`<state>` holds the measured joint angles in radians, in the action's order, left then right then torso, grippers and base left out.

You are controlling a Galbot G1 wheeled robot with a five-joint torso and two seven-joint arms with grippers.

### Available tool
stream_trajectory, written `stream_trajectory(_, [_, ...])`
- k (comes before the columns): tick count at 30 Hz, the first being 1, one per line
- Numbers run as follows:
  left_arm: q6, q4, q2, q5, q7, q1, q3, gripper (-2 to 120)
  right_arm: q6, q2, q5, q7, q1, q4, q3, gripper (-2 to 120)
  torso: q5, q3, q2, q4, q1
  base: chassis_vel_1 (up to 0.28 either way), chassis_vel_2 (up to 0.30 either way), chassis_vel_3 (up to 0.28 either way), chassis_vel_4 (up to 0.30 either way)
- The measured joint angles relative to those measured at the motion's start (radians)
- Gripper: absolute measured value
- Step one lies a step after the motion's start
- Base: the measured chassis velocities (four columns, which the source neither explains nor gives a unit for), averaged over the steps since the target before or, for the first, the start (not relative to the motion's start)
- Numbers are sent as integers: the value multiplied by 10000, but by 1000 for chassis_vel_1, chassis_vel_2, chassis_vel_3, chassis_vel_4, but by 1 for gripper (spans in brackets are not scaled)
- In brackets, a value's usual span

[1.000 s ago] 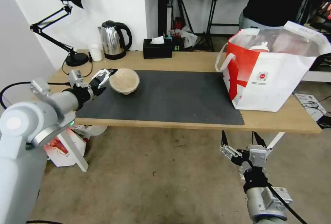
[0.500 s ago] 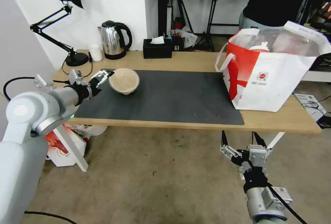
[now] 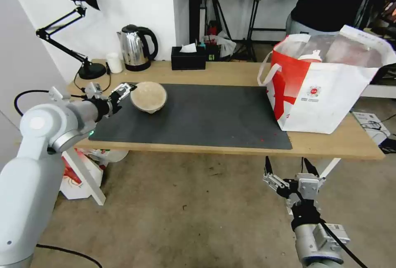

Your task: Pick up the trash from the table and place it into the takeout bag.

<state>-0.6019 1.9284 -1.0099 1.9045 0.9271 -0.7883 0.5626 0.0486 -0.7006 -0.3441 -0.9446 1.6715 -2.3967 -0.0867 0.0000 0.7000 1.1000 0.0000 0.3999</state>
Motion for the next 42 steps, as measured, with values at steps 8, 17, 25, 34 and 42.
stream_trajectory(8, [-118,-637,-130,-335,-2,506,-375,100,0,0,0,0,0,0,0,100,0,0,0,0,0,0,0,0,0])
stream_trajectory(17, [-280,-1348,-269,-670,6,1025,-748,100,0,0,0,0,0,0,0,100,1,0,0,0,0,0,0,0,0])
stream_trajectory(25, [-321,-2067,-370,-987,51,1481,-1208,100,0,0,0,0,0,0,0,100,0,0,0,0,0,0,0,0,0])
stream_trajectory(34, [-374,-2938,-512,-1293,-9,1990,-1758,100,0,0,0,0,1,0,0,100,0,0,0,1,1,0,0,0,0])
stream_trajectory(42, [-391,-3342,-840,-1558,-84,2257,-2125,100,0,0,0,0,0,0,0,100,0,-1,0,0,0,0,0,0,0])
